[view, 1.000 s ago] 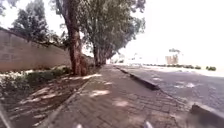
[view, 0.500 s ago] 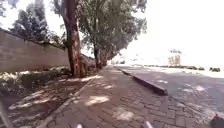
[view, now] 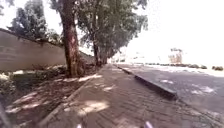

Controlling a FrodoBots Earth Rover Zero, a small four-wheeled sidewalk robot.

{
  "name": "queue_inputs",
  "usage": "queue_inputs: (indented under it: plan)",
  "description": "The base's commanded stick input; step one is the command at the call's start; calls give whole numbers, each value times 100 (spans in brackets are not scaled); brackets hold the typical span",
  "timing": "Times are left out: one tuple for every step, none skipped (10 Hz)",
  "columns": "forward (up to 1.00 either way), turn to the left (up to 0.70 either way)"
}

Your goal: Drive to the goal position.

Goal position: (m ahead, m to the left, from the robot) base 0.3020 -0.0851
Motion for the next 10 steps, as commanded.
queue_inputs:
  plan:
    - [70, 0]
    - [70, 0]
    - [70, 0]
    - [70, 0]
    - [70, 0]
    - [70, 0]
    - [70, 0]
    - [70, 0]
    - [70, 0]
    - [70, 0]
